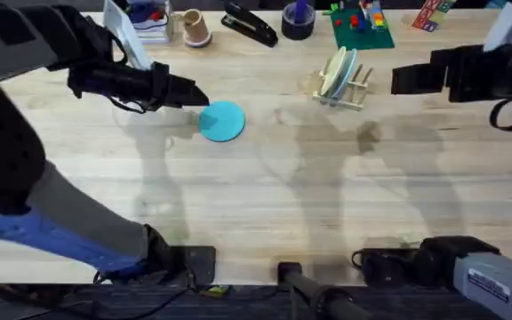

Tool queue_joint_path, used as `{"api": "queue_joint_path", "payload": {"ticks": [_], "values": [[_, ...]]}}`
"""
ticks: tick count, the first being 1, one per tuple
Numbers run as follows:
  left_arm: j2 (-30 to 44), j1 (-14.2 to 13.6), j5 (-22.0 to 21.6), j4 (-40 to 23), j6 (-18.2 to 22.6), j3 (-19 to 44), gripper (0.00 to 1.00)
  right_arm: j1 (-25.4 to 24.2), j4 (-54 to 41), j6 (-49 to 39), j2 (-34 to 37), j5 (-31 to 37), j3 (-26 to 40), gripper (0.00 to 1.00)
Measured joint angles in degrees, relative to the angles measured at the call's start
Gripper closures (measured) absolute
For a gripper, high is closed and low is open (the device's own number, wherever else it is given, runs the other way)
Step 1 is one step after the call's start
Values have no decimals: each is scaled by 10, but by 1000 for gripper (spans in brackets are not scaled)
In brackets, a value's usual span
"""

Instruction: Pick up the plates from the table one by one and place each into a slot on the dish rack.

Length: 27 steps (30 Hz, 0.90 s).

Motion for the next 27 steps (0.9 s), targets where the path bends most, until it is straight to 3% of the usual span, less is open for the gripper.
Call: {"api": "queue_joint_path", "payload": {"ticks": [11,27], "values": [[57,18,-8,12,37,0,958,0,0,0,0,0,0,7],[96,21,-9,36,48,-13,958,0,0,0,0,0,0,7]]}}
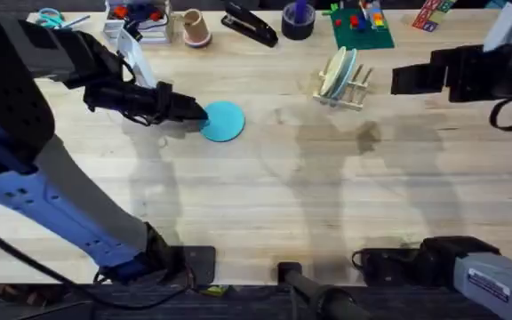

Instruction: Pick up the plates from the table one by one and place each into a slot on the dish rack.

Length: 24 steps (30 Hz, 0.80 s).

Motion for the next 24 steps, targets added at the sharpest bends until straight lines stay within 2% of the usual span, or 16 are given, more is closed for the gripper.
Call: {"api": "queue_joint_path", "payload": {"ticks": [7,18,24], "values": [[38,-2,11,0,0,0,960,0,0,0,0,0,0,7],[39,-2,14,0,0,0,960,4,0,0,0,0,0,7],[39,-2,14,0,0,0,960,66,7,10,0,0,0,7]]}}
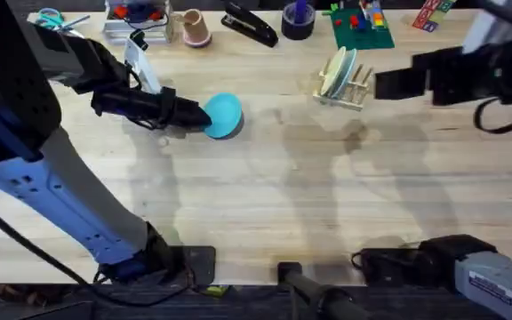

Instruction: Pick up the plates from the table one by one and place each into a slot on the dish rack.

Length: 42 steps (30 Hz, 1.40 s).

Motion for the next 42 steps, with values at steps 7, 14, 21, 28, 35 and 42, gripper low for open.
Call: {"api": "queue_joint_path", "payload": {"ticks": [7,14,21,28,35,42], "values": [[0,0,0,0,0,0,961,93,57,57,1,0,0,7],[0,0,0,0,0,0,961,165,113,112,50,0,6,7],[0,0,0,0,0,0,960,206,210,162,140,-44,6,7],[0,0,0,0,0,0,960,227,287,195,233,-86,6,9],[0,0,0,1,0,0,960,233,367,222,338,-163,6,10],[0,0,0,0,0,0,960,242,417,238,389,-194,6,9]]}}
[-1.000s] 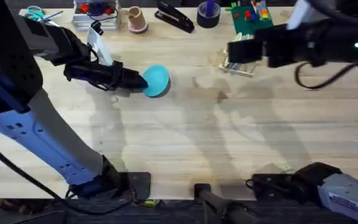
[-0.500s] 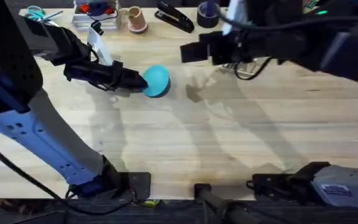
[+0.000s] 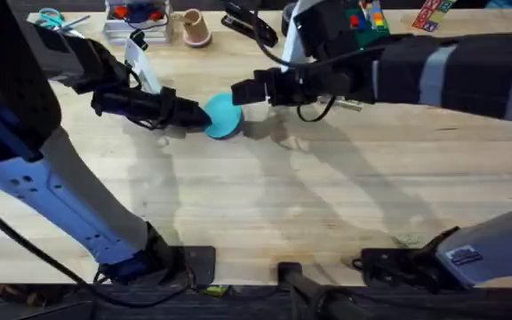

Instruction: Pick up the plates from the table one by one and place each into a slot on the dish rack.

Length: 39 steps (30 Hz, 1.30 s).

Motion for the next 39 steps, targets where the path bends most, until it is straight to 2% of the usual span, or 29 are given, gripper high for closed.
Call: {"api": "queue_joint_path", "payload": {"ticks": [14,19,23,28,32,35,36,39], "values": [[0,0,0,0,0,0,960,39,65,52,51,-14,1,14],[0,0,0,0,0,0,960,45,83,67,72,-14,1,56],[0,0,0,0,0,0,961,46,96,80,74,-14,2,200],[0,0,0,0,0,0,960,47,102,90,74,-14,3,477],[0,0,0,0,0,0,960,53,103,96,78,-14,6,647],[0,0,-1,0,0,0,960,56,102,100,89,-14,8,922],[0,1,-1,1,0,0,960,54,103,102,91,-17,9,956],[0,1,0,1,0,0,960,53,105,102,91,-20,12,966]]}}
